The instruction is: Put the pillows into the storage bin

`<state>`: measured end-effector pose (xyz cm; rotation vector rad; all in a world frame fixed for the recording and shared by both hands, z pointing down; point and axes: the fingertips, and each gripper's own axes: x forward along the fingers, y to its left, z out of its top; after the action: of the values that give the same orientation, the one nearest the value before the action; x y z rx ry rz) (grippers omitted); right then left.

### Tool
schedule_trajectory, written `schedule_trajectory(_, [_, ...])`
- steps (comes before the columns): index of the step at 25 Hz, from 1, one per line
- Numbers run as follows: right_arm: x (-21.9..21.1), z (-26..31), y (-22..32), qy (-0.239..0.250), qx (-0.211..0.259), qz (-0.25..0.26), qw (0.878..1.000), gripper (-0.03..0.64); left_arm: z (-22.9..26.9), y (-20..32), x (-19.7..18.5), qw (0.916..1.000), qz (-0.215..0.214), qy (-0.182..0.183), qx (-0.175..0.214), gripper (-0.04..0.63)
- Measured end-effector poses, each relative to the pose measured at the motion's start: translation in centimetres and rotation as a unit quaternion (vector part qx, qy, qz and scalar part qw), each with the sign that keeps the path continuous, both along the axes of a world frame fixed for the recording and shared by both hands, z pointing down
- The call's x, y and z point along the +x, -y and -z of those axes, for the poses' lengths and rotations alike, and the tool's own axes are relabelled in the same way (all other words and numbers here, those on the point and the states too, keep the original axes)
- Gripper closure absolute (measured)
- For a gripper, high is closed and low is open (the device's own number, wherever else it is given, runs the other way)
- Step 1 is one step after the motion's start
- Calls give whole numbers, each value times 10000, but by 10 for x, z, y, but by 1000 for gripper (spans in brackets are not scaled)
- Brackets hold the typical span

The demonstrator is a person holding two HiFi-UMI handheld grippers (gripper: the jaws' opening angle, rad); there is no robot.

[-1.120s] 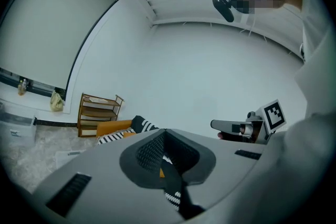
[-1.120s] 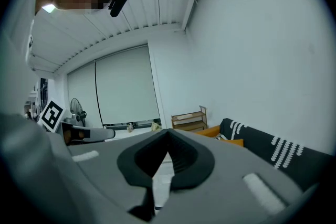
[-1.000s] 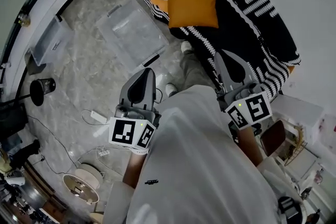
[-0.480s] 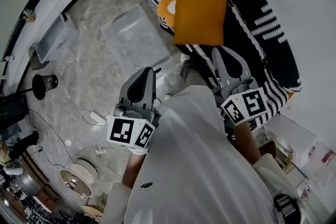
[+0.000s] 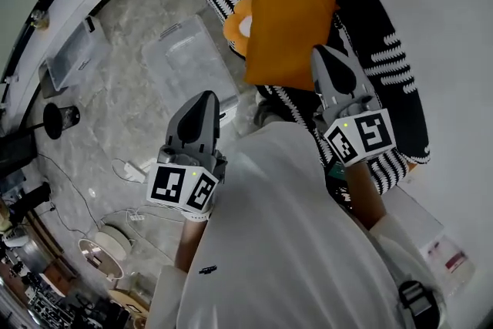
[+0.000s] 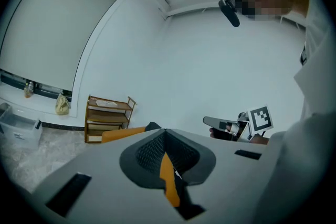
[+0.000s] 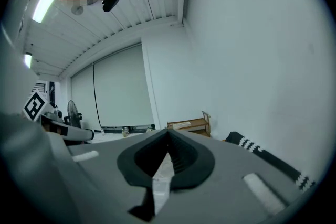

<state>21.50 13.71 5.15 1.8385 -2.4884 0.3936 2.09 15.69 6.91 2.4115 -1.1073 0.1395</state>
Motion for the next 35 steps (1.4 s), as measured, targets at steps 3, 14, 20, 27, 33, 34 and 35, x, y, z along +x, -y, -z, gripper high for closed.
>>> schedule_trajectory(3, [20,-4,29,-113,-3,301,9995,604,-4,19,26,9999,95,73,-29,588])
schedule_trajectory(14, [63,-50,79,259,-422,284,9984,604,-34,50,38,9970,656,86,-393,588])
schedule_trajectory(20, [58,-75,92,21,-745,621,9953,588,-44,56,33,9947,873,72,-534,588])
schedule_trajectory(27, [42,-115,100,-176,-1063,1197,9869,545,-56,56,29,9930,969,204,-641,588])
schedule_trajectory(33, [28,-150,102,-363,-1321,1540,9785,505,-66,53,23,9920,1003,223,-732,588])
schedule_trajectory(34, [27,-160,101,-379,-1370,1566,9774,495,-71,52,24,9917,1002,214,-771,588])
schedule_trajectory(35, [27,-172,101,-401,-1429,1585,9761,485,-77,51,25,9915,994,204,-814,588])
